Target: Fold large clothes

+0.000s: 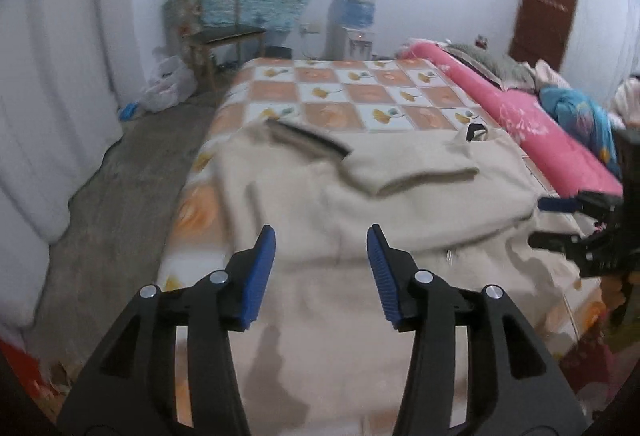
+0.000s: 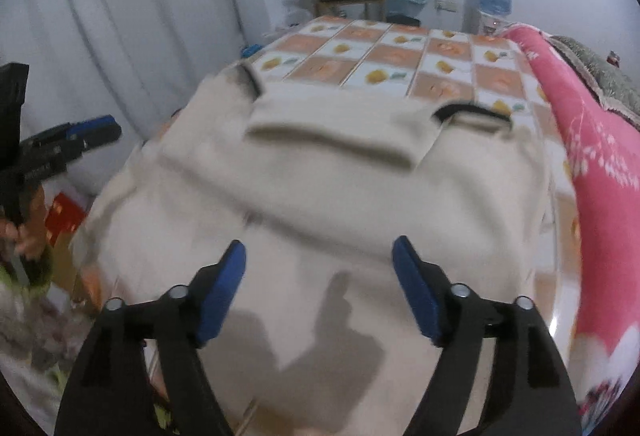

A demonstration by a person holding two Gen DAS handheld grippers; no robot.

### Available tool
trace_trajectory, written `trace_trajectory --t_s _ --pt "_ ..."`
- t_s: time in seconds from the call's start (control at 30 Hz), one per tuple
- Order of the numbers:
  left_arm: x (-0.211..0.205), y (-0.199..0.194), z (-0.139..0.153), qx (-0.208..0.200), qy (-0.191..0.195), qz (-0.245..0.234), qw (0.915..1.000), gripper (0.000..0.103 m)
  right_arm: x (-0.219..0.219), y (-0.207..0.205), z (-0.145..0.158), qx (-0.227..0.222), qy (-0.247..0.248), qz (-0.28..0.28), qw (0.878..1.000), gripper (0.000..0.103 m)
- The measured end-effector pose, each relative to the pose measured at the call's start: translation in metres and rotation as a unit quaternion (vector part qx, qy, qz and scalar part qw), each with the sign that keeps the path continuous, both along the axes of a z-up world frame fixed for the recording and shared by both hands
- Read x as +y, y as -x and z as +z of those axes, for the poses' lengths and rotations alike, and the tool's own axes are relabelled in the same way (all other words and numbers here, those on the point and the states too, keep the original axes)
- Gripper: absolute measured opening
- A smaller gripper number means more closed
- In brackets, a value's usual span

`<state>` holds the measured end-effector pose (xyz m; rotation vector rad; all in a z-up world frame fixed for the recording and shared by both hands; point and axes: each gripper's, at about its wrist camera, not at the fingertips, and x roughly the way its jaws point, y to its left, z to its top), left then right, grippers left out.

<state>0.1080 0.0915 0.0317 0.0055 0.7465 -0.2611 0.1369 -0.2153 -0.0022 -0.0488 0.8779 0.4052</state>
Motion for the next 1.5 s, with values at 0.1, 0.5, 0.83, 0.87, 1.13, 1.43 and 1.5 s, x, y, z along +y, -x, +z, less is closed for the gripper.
trace_trajectory --t_s 0.1,0.5,0.83,0.87,1.13,1.43,1.5 --pt "0.016 0.023 -0.021 0.014 0.004 0.022 0.9996 0.046 0.007 0.024 -0.016 0.005 0.016 0.002 1.0 0.078" --pt "0.047 0.01 -0.062 0.033 0.019 0.078 0.9962 0.046 -0.001 0.032 -0.049 0.042 -0.011 -0.04 0.998 0.082" --pt "0.048 -0.039 -0.078 0.031 0.033 0.059 0.9972 0.023 0.001 0.033 -0.049 0.038 -0.004 -0.041 0.998 0.084" --pt "0.046 -0.037 -0.076 0.027 0.032 0.053 0.9977 0.022 0.001 0.033 -0.049 0.038 -0.003 -0.041 0.998 0.084" --pt "0.026 -0.015 -0.065 0.002 0.025 -0.006 0.9997 0.021 0.001 0.033 -0.05 0.031 -0.005 -0.04 0.999 0.086" --pt "0.01 -0.032 -0.084 0.028 -0.087 0.057 0.9942 0.018 -0.01 0.038 -0.046 0.028 -0.024 -0.053 0.998 0.086" --pt "0.002 -0.03 -0.085 0.021 -0.12 0.062 0.9906 0.017 -0.021 0.044 -0.041 0.019 -0.032 -0.063 0.997 0.086"
